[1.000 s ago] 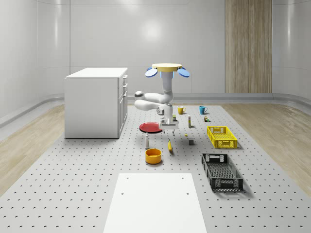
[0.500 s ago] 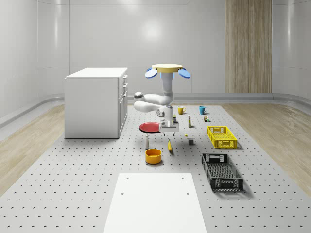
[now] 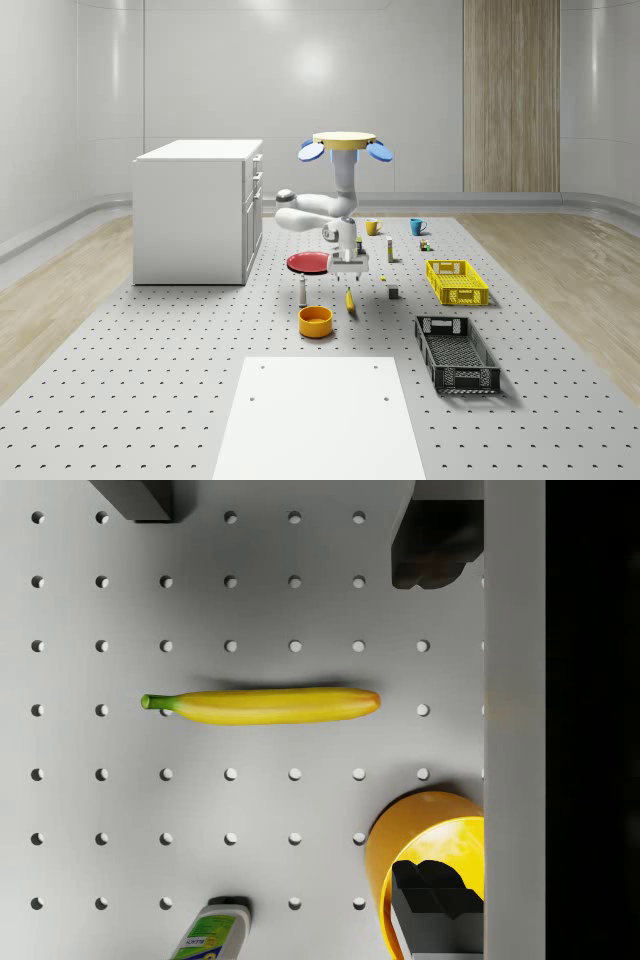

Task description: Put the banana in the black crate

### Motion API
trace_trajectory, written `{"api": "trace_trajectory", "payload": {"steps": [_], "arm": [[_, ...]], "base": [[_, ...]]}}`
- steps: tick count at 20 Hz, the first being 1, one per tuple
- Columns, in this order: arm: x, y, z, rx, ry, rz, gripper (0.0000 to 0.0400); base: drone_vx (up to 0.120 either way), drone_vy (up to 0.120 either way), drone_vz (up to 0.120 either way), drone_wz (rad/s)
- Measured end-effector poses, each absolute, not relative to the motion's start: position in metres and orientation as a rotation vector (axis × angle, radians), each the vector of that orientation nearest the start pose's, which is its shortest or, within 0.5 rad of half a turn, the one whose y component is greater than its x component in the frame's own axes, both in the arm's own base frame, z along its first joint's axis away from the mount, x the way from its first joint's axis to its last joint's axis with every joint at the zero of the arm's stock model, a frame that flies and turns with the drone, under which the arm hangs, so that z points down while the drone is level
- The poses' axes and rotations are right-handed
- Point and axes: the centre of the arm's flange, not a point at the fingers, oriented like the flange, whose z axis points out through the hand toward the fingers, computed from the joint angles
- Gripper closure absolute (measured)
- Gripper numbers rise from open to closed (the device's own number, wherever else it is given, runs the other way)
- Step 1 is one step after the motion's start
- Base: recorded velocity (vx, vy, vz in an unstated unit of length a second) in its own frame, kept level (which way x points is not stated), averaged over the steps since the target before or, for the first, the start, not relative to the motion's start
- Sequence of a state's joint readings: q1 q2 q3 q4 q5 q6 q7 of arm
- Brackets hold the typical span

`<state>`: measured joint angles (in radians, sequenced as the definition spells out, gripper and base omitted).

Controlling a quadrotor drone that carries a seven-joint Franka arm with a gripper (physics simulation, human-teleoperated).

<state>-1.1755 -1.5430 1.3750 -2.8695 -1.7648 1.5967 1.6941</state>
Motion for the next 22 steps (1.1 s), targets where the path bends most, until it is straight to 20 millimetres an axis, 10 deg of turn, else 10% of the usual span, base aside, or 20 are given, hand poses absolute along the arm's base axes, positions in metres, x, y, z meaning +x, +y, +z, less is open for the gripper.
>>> {"api": "trace_trajectory", "payload": {"steps": [13,22], "arm": [[0.307,0.000,0.491,0.001,-0.002,0.786,0.0000],[0.307,0.000,0.516,0.001,-0.002,0.786,0.0000]], "base": [[-0.117,0.000,-0.074,0.000],[0.000,0.000,0.000,0.000]]}}
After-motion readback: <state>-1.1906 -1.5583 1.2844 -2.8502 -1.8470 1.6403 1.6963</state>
